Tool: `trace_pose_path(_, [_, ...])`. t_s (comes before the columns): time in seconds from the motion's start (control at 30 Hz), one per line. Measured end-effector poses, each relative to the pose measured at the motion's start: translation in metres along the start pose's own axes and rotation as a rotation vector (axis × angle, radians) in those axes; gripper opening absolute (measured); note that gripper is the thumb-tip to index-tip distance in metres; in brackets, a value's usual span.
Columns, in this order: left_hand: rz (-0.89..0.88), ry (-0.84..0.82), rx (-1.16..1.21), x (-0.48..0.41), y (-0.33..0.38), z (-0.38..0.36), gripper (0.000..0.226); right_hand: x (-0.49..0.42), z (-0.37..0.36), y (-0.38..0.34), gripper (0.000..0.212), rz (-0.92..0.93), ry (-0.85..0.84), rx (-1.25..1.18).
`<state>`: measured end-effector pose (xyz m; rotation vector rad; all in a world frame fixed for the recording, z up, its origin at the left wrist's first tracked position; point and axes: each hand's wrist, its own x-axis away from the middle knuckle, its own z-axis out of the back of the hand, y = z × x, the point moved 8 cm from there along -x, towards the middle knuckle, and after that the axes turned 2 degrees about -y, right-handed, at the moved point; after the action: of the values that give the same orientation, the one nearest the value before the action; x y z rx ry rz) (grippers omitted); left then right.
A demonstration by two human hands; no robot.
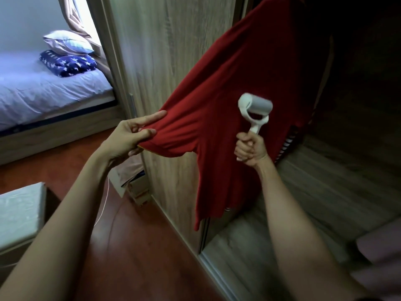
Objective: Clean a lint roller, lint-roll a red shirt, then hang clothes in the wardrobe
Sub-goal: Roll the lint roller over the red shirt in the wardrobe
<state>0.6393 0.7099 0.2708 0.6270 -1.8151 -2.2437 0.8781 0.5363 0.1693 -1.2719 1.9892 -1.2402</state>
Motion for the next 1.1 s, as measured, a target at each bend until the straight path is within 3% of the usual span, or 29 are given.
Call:
trace_pose_path(0.07, [0.000, 0.017, -0.004, 0.001, -0.002, 0.001, 0.048, 0.007, -0.025, -0.006, 0.032, 0.042, -0.223, -0.100])
trace_pose_path(0.2, [-0.018, 0.023, -0.044, 0.003, -0.002, -0.004, 0.047, 0.022, -0.008, 0.092, 0.043, -0.138, -0.278, -0.195])
trace_pose_path(0.27, [-0.027, 0.036, -0.058, 0.006, 0.000, -0.013, 0.047, 0.041, 0.002, 0.127, 0.042, -0.188, -0.173, -0.208])
trace_pose_path(0.33, [-0.081, 0.078, -0.095, 0.010, 0.001, -0.025, 0.049, 0.052, 0.019, 0.139, 0.038, -0.179, 0.035, -0.202])
trace_pose_path(0.5, [-0.254, 0.137, -0.275, 0.025, -0.018, -0.064, 0.046, 0.086, 0.049, 0.120, 0.041, -0.013, 0.445, 0.019])
trace_pose_path(0.63, [-0.263, 0.061, -0.255, 0.025, -0.054, -0.113, 0.042, 0.114, 0.066, 0.115, 0.045, -0.009, 0.529, 0.107])
trace_pose_path(0.83, [-0.094, -0.011, -0.113, -0.006, -0.103, -0.166, 0.033, 0.162, 0.098, 0.123, 0.047, -0.093, 0.590, 0.069])
trace_pose_path(1.1, [0.015, -0.172, -0.034, -0.018, -0.142, -0.214, 0.057, 0.224, 0.113, 0.128, 0.051, -0.135, 0.717, 0.045])
